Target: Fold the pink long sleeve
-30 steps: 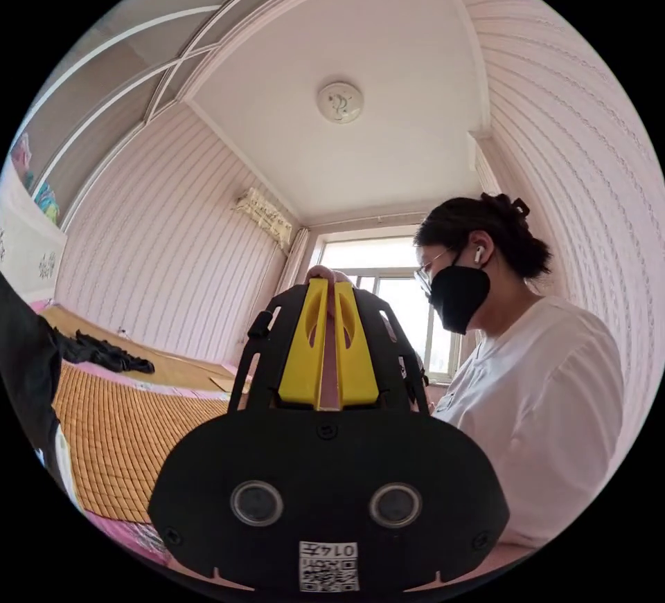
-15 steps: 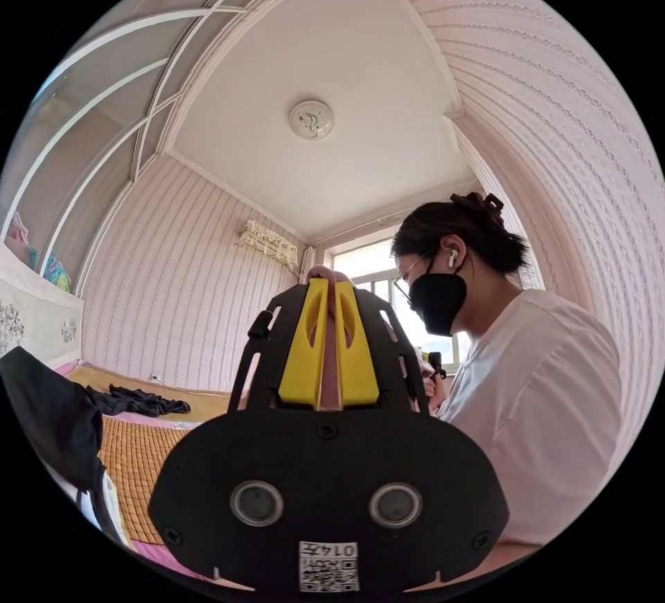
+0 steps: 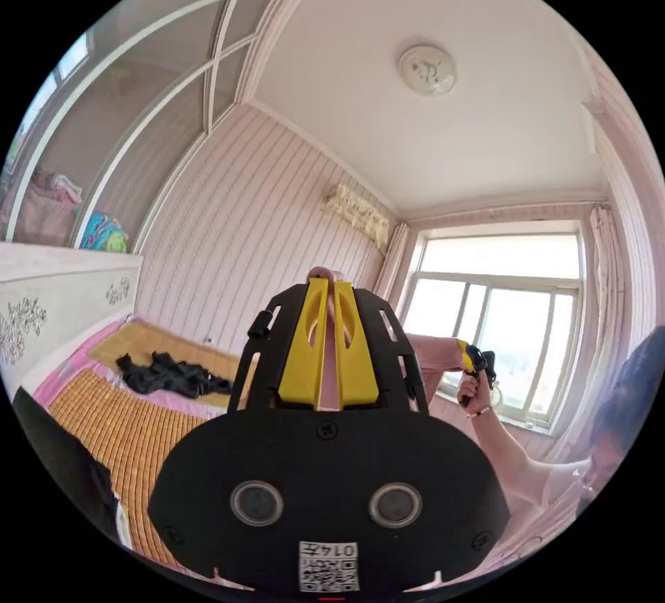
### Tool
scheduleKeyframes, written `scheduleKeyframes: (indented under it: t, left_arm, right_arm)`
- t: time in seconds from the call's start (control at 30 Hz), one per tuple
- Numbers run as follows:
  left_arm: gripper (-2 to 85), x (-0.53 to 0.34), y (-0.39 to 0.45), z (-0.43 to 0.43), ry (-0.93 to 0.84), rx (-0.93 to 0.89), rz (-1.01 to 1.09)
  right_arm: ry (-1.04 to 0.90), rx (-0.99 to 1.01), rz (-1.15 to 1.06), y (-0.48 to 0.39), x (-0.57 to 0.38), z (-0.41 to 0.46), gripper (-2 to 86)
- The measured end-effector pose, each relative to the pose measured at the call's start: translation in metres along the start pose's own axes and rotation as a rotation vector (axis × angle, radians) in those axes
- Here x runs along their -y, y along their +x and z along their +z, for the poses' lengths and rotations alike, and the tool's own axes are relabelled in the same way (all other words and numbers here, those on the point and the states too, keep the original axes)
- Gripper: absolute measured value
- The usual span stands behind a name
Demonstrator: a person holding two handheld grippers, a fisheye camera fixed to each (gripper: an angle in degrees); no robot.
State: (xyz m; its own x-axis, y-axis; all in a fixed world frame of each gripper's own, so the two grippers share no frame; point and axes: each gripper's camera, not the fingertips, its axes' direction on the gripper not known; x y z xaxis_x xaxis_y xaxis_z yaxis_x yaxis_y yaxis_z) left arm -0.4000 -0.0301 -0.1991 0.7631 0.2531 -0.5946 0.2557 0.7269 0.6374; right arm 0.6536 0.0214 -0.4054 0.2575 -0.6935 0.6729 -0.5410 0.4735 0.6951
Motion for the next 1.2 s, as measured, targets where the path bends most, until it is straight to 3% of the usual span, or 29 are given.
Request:
scheduleKeyframes:
  t: [0.1,0.23,0.47,0.6,0.73,0.9,1.07,1.2]
  left_arm:
    - [-1.0,0.015,0.018,0.011,-0.006,0.048,0.122]
    - [-1.0,-0.047,-0.020,0.038,-0.243,0.113,0.113]
    - [-1.0,-0.264,-0.100,0.073,-0.935,0.212,0.033]
    - [-1.0,-0.398,-0.115,0.053,-1.221,0.260,-0.049]
    - [-1.0,-0.461,-0.136,0.035,-1.392,0.351,-0.222]
    - [-0.9,-0.457,-0.137,0.039,-1.453,0.332,-0.193]
    - [-0.6,-0.449,-0.145,0.037,-1.425,0.362,-0.221]
    - [0.8,-0.438,-0.160,0.034,-1.398,0.420,-0.261]
  right_arm:
    - [-0.008,-0.092,-0.046,0.010,0.008,0.009,0.9]
    - [-0.205,-0.134,0.062,0.076,-0.059,0.031,0.9]
    - [-0.641,-0.347,0.704,0.263,-0.346,0.040,1.0]
    - [-0.626,-0.264,1.260,0.319,-0.505,0.015,1.0]
    - [-0.770,-0.399,1.337,0.330,-0.557,0.006,1.1]
    - [-0.902,-0.399,1.206,0.334,-0.558,0.021,1.2]
    - [-0.930,-0.425,1.225,0.345,-0.573,0.021,1.3]
    - [-1.026,-0.549,1.179,0.345,-0.579,0.022,1.4]
